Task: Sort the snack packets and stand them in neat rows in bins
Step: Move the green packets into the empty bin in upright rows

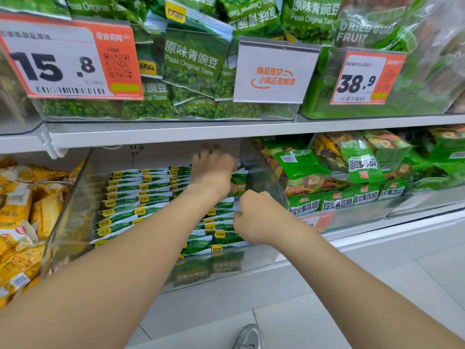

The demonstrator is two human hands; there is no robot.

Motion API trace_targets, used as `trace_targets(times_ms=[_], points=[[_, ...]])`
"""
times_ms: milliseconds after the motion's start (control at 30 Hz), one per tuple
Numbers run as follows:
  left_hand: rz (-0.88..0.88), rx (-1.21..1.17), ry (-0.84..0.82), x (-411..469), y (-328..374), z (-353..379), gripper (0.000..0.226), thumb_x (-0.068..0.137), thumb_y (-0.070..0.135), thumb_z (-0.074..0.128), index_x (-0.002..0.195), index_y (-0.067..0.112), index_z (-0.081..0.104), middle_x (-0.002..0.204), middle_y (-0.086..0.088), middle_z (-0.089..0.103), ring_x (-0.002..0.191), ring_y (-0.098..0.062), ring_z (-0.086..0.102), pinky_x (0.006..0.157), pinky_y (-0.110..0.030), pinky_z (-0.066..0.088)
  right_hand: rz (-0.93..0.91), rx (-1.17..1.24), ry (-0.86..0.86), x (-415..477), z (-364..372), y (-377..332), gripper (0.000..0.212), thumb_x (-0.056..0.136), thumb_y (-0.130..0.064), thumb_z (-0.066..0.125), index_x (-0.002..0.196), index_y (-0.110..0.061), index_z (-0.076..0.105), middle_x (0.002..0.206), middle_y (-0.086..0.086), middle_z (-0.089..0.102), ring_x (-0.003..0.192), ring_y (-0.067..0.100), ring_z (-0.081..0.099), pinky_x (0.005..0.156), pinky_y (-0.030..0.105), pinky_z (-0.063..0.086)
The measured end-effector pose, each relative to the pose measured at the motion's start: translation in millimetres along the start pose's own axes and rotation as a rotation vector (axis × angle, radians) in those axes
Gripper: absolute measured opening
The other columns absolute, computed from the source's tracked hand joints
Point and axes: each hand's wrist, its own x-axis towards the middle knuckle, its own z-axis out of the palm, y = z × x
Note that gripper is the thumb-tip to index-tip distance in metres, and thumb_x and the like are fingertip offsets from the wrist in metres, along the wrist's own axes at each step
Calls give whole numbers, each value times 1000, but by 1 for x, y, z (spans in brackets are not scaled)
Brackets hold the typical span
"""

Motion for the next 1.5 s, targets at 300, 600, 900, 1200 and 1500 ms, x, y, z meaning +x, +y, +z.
trace_targets(times_ms=[300,600,900,1200,1500], points=[[-27,-34,-15,-6,-24,-5,48,78,65,80,114,37,63,124,-1,52,127,-32,44,94,-45,31,-26,-163,222,20,7,-9,23,96,0,65,115,-1,51,117,20,58,99,39,62,74,36,42],[19,17,-31,-34,-61,-7,37,77,72,77,90,38,71,138,-3,53,130,-30,40,95,-46,31,-127,-302,272,74,5,-11,49,91,14,59,136,0,48,133,26,54,119,45,59,92,47,50],[6,85,-56,-33,-51,-5,25,80,49,83,90,30,70,113,1,50,125,-30,42,95,-48,32,-4,-451,208,80,-11,-28,48,95,7,61,141,-1,49,143,21,46,134,44,48,98,49,50],[141,182,-42,-27,-53,-15,35,84,58,80,100,30,68,110,6,62,111,-25,58,99,-47,34,34,-475,252,99,-14,-28,45,87,11,73,129,0,59,129,21,57,121,44,60,76,41,49],[115,8,-52,-35,-66,-15,36,95,58,63,86,24,71,102,2,60,106,-27,55,104,-53,37,-93,-473,229,91,1,-10,35,90,8,68,119,-6,55,128,21,52,110,41,59,88,44,54]])
